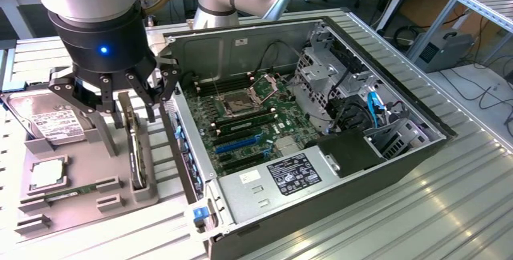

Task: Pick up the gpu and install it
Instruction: 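Pick up the gpu and move the gpu toward the slot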

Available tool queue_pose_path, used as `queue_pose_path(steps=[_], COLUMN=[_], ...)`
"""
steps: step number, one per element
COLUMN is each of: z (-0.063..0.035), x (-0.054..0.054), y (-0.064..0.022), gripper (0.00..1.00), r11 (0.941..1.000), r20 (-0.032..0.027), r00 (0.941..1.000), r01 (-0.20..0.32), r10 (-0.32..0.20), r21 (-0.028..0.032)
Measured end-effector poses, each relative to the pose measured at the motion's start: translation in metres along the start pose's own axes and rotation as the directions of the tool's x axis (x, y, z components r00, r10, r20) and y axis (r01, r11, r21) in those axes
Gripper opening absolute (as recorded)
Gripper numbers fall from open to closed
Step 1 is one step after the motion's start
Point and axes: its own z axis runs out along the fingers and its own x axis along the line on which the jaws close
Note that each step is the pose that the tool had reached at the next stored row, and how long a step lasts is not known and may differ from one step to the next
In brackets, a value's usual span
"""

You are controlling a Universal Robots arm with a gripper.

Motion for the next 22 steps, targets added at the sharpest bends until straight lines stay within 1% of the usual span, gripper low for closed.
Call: queue_pose_path(steps=[22], z=[0.0057], x=[0.0001], y=[-0.0002], gripper=[0.48], r11=[1.0000], r20=[0.0000], r00=[1.0000], r01=[0.000], r10=[0.000], r21=[0.0000])
